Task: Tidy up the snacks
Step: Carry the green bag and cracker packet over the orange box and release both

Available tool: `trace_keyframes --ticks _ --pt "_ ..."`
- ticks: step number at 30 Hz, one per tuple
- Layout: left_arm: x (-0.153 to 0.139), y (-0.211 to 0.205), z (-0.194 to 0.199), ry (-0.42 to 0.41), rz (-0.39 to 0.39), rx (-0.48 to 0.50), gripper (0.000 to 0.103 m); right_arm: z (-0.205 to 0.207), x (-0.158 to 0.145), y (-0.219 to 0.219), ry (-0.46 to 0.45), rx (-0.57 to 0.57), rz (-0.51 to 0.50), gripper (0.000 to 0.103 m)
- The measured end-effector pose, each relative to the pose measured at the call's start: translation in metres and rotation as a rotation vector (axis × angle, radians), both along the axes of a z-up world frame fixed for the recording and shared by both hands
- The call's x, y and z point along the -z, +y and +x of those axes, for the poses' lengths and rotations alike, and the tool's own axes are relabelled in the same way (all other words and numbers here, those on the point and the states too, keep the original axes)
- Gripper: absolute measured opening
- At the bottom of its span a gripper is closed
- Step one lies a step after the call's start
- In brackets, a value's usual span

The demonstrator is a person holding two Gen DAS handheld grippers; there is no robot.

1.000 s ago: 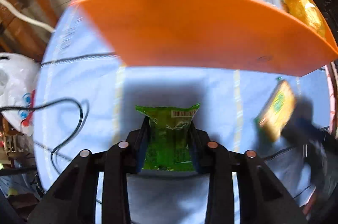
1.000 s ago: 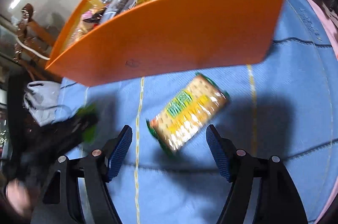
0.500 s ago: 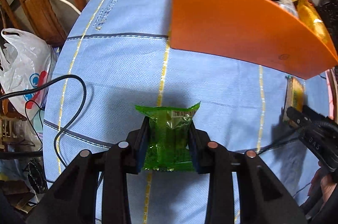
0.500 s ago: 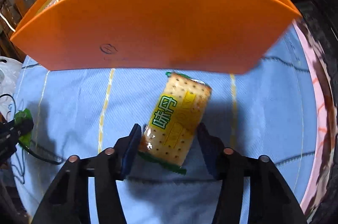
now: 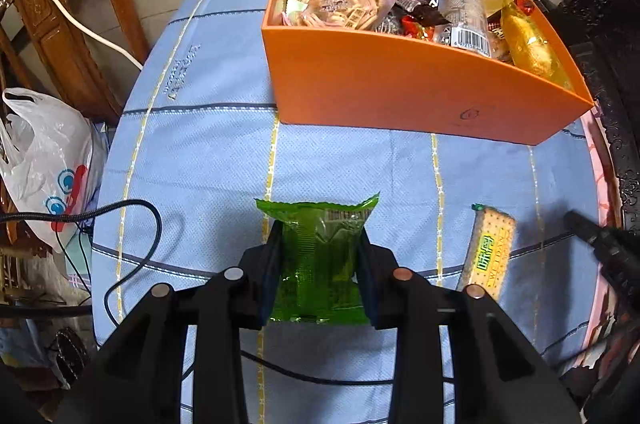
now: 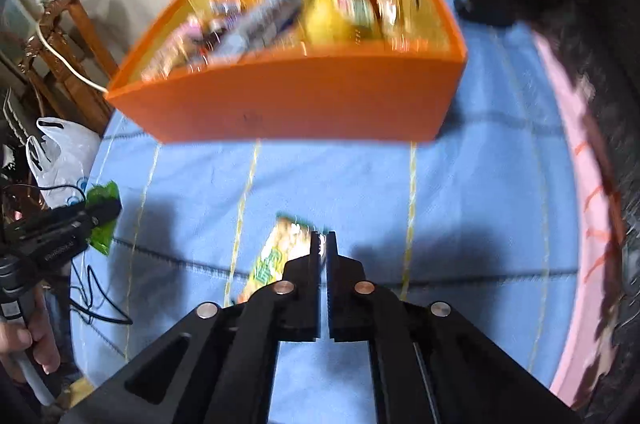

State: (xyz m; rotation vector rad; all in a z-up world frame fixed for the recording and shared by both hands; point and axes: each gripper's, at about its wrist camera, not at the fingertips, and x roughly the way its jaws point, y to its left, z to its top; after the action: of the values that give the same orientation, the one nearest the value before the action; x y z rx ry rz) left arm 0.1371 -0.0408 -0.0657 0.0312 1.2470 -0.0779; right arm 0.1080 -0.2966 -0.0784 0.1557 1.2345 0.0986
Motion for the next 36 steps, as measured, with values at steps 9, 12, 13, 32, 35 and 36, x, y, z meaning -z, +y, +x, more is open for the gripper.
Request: trace_keyframes --ticks 9,12,13,32,35,36 --pt "0.01 0.003 -0.005 0.019 0.016 -0.002 0.032 -0.005 0.042 0.044 0.079 0.033 0.015 0.069" --pt "0.013 0.008 -0.006 0.025 0.02 -0.008 0.033 0.002 0.058 0.065 0.093 0.026 -0.071 0.069" --pt "0.013 0.01 -0.007 0.027 0.021 -0.013 0.032 0.003 0.065 0.072 0.091 0.011 -0.123 0.068" --pt "-0.044 -0.001 0.007 -0.075 -0.046 0.047 0.033 -0.02 -0.087 0.024 -0.22 -0.019 0.031 0.048" --pt "-0.075 -0.014 0.027 -0.137 -0.069 0.081 0.033 -0.003 -0.119 0.019 -0.305 -0.017 0.032 0.048" --pt "-0.085 -0.02 0.038 -0.156 -0.073 0.092 0.033 0.006 -0.128 0.016 -0.323 -0.015 0.026 0.048"
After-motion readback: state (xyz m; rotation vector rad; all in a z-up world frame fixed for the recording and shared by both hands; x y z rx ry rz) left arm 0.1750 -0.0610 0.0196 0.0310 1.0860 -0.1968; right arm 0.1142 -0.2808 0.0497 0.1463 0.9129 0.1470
